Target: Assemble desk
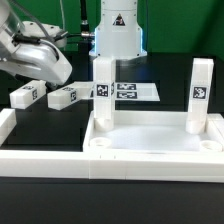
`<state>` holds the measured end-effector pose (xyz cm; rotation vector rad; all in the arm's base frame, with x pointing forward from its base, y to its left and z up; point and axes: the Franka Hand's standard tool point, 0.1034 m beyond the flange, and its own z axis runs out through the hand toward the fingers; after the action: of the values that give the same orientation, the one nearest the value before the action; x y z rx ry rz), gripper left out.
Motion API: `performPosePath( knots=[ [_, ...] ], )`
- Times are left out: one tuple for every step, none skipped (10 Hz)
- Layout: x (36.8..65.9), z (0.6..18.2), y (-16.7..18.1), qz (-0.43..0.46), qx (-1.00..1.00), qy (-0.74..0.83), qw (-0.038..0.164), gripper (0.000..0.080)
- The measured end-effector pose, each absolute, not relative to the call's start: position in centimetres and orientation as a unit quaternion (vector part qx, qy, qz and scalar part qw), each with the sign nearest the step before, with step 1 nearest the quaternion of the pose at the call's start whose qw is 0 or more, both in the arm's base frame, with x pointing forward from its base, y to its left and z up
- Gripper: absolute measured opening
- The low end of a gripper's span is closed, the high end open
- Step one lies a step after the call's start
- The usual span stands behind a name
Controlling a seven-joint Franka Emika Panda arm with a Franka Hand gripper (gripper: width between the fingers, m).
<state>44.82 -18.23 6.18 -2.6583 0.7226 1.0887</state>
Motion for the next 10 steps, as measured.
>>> performPosePath(
  knots=[
    [44.7, 6.5, -18.1, 0.389, -0.884, 0.237, 0.101, 0.0649],
    [44.0, 6.4, -18.1, 0.425, -0.867, 0.237, 0.109, 0.0649],
    [43.9, 6.0, -18.3, 0.451, -0.853, 0.236, 0.112, 0.0649],
    [43.8, 5.8, -18.4, 0.468, -0.844, 0.235, 0.114, 0.0649],
    [43.1, 5.8, -18.3, 0.499, -0.826, 0.233, 0.122, 0.0649],
    [44.2, 5.2, -18.2, 0.481, -0.840, 0.222, 0.118, 0.0649],
    [45.2, 5.7, -17.1, 0.462, -0.855, 0.201, 0.121, 0.0649],
    [45.3, 5.9, -16.6, 0.461, -0.855, 0.200, 0.125, 0.0649],
    [45.1, 5.7, -16.9, 0.463, -0.854, 0.202, 0.124, 0.0649],
    [45.1, 5.7, -16.9, 0.463, -0.854, 0.202, 0.124, 0.0649]
  ],
)
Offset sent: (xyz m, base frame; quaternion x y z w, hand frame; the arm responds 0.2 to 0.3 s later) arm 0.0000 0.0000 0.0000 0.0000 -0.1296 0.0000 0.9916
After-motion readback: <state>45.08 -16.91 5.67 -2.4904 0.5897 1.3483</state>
